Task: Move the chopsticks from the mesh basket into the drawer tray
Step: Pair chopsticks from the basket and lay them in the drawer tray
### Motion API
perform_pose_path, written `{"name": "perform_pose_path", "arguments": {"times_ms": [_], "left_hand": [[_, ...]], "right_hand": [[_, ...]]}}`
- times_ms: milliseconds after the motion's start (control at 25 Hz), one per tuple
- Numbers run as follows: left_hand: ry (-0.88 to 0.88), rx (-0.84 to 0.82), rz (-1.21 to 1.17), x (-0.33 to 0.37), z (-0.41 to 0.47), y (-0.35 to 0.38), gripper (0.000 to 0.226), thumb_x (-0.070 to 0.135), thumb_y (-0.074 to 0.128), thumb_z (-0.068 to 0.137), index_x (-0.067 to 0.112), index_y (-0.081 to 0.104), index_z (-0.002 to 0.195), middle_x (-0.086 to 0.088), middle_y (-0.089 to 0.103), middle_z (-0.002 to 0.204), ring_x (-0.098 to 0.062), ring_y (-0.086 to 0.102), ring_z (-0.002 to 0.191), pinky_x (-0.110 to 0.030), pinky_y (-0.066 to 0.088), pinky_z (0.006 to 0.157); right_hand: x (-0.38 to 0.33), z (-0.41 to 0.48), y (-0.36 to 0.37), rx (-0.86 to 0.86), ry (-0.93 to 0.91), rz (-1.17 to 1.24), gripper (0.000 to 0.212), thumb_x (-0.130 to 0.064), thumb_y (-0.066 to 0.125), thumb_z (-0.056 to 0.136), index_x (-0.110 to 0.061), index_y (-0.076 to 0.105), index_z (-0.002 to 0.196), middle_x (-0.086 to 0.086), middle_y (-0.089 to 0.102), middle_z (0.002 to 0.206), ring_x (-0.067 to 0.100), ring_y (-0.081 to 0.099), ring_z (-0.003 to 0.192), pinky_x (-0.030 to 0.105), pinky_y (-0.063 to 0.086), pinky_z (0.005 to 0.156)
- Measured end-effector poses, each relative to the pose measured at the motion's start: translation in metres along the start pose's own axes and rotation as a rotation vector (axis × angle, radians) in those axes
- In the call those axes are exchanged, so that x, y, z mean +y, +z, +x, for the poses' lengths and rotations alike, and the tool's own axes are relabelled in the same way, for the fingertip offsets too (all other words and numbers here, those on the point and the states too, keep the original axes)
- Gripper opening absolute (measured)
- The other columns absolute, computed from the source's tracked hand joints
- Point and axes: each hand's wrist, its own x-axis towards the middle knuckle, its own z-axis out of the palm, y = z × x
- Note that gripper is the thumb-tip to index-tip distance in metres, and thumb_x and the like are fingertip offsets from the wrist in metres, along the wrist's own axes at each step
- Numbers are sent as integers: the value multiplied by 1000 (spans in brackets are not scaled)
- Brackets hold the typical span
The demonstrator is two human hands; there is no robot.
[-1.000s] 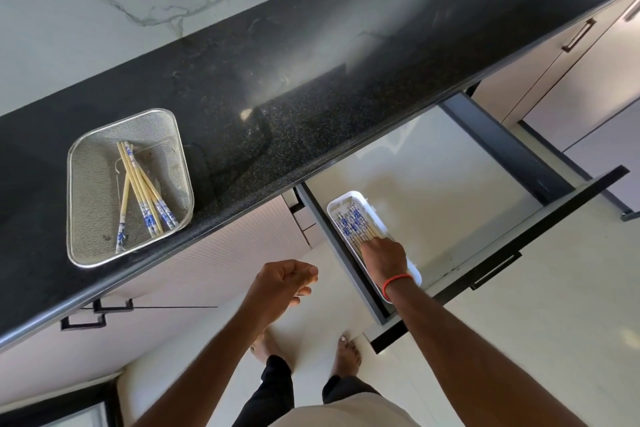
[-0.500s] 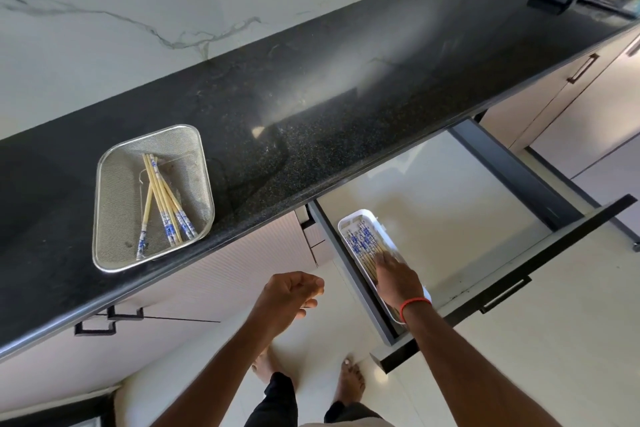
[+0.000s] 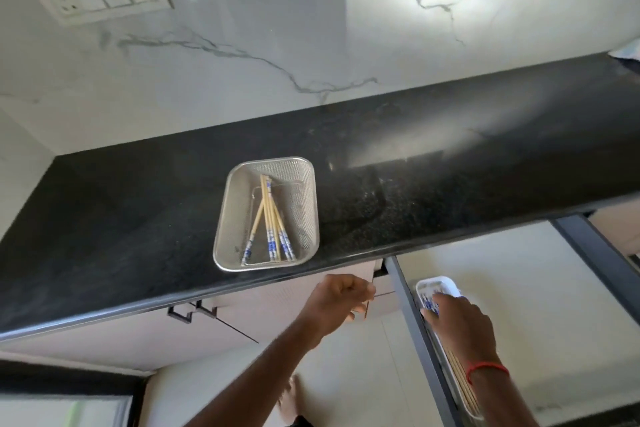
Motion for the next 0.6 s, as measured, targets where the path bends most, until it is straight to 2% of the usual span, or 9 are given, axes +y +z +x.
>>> {"name": "perform_pose_path", "arguments": {"times_ms": [120, 280, 440, 520, 600], "left_hand": [[82, 80, -78, 18, 2, -39, 20, 37, 68, 93, 20, 74, 101, 1, 78, 103, -17, 76, 93, -32, 59, 82], [137, 137, -252, 35, 3, -90, 28, 35, 67, 92, 12, 74, 106, -2, 79, 103, -21, 76, 94, -37, 60, 84], [170, 227, -441, 36, 10, -133, 24, 23, 63, 97, 3, 73, 103, -10, 79, 98, -28, 73, 89, -41, 58, 83], [130, 296, -594, 34, 15, -150, 22, 18, 59, 99, 1, 71, 107, -18, 77, 103, -32, 72, 91, -40, 58, 82], [91, 364, -691, 29, 19, -167, 24, 15, 56, 100, -2, 68, 112, -17, 77, 103, -32, 71, 91, -38, 58, 82]], "right_hand": [[-57, 10, -45, 147, -127, 338, 31, -44, 64, 87, -23, 70, 110, -1, 76, 104, 22, 70, 98, 33, 56, 77], [-144, 22, -102, 271, -353, 550, 27, -42, 70, 84, -24, 72, 104, -7, 78, 91, 5, 72, 84, 29, 60, 71], [-215, 37, -121, 331, -445, 440, 25, -45, 64, 86, -25, 70, 100, -7, 76, 82, 11, 72, 73, 32, 59, 60], [-239, 46, -117, 337, -443, 272, 26, -46, 59, 88, -23, 67, 98, -3, 75, 82, 20, 71, 74, 32, 57, 59], [-257, 52, -109, 309, -435, 159, 21, -38, 59, 91, -19, 67, 96, 3, 74, 84, 26, 71, 78, 33, 54, 61]]}}
